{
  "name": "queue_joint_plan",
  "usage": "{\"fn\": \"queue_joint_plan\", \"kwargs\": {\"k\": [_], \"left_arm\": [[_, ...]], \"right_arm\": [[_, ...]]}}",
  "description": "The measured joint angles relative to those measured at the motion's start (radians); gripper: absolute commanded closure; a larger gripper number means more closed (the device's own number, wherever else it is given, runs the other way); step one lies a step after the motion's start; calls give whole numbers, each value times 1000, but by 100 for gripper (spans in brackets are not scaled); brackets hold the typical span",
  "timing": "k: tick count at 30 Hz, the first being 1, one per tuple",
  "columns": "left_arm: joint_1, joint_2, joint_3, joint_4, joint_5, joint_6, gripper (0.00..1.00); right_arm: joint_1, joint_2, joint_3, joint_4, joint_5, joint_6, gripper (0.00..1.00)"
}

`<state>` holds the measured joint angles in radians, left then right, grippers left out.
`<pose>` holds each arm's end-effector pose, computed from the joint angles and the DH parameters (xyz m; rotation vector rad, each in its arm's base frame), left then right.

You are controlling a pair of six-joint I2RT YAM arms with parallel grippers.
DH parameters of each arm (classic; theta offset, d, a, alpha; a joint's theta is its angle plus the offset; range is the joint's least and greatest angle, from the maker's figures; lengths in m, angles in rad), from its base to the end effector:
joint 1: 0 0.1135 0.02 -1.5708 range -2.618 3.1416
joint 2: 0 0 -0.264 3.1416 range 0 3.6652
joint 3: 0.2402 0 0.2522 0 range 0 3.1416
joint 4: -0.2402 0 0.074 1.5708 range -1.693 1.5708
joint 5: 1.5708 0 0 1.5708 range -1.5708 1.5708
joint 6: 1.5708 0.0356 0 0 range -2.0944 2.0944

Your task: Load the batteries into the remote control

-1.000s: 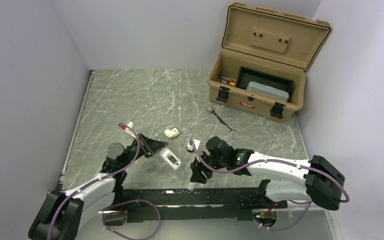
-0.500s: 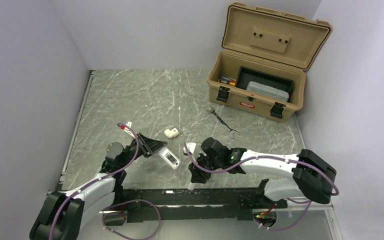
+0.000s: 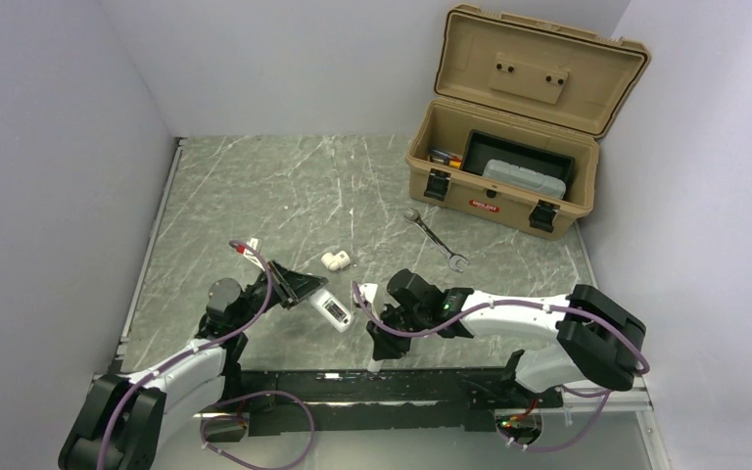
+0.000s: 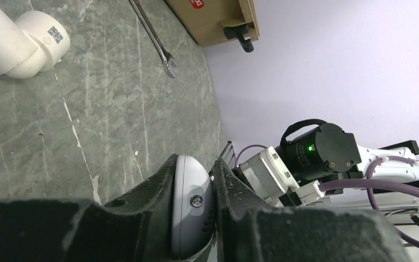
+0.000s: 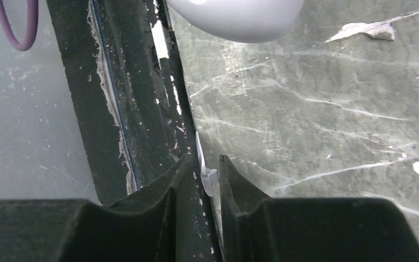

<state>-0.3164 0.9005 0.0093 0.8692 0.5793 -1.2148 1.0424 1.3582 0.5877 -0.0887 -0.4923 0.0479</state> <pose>0.1464 -0.0684 0.1653 -0.3058 1.8305 -1.5906 0.1118 0.2250 0.1642 -1.4437 2.1547 1.0524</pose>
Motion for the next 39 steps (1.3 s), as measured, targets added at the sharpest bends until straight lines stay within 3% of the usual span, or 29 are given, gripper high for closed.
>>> {"fn": "queue_joint_plan", "kwargs": {"k": [2,5,6,18,28,33,39], "left_arm": [[1,0,0,0,0,0,100],[3,0,0,0,0,0,100],[4,0,0,0,0,0,100],[6,-1,0,-1,0,0,100],[8,-7,0,-3,-1,0,100],[10,-8,0,3,-16,-5,100],[10,-71,0,26,-122,-40,100]], "right_arm": [[0,6,2,0,-17,2,79],[0,11,2,0,-43,9,98],[0,12,3,-1,-48,13,100],[-2,13,45,-48,-39,40,100],[-43,-297,34,-16,55,152,100],[-48,-388,22,23,173,298,100],[-47,-466,-42,92,454,637,100]]}}
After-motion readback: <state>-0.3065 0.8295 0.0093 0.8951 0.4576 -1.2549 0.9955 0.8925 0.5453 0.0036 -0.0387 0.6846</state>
